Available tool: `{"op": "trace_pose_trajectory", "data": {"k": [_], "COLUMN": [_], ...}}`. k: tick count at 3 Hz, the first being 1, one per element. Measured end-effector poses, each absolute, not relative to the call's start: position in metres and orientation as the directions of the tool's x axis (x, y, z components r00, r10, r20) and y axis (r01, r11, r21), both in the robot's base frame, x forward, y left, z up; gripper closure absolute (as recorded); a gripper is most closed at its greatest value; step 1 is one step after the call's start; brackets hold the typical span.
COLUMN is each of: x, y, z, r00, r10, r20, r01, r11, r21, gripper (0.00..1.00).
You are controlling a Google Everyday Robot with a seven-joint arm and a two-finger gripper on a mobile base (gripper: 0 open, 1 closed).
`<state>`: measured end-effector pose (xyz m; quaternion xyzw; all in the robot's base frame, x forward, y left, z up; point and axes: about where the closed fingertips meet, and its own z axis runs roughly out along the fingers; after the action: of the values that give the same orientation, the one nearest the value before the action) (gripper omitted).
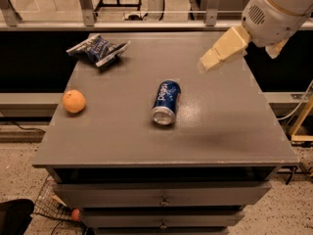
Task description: Place pepsi can upright
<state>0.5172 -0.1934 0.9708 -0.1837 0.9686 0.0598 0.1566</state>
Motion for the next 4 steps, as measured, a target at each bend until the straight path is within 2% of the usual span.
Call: {"op": "trace_pose_trajectory", "data": {"k": [1,2,4], "x": [0.534,0.557,0.569], "y": [-0.182,-0.159,-0.118], "z": [0.967,0.961,0.931], "r00": [-0.945,-0.978,-0.984], "r10": [-0.224,-0.105,0.1], "r20": [-0.239,-0.179,-0.15], "r01": [-0.25,-0.113,0.108], "r11": [0.965,0.993,0.993], "r21": [0.083,0.037,-0.043], "gripper": [0.0,0.0,0.0]}}
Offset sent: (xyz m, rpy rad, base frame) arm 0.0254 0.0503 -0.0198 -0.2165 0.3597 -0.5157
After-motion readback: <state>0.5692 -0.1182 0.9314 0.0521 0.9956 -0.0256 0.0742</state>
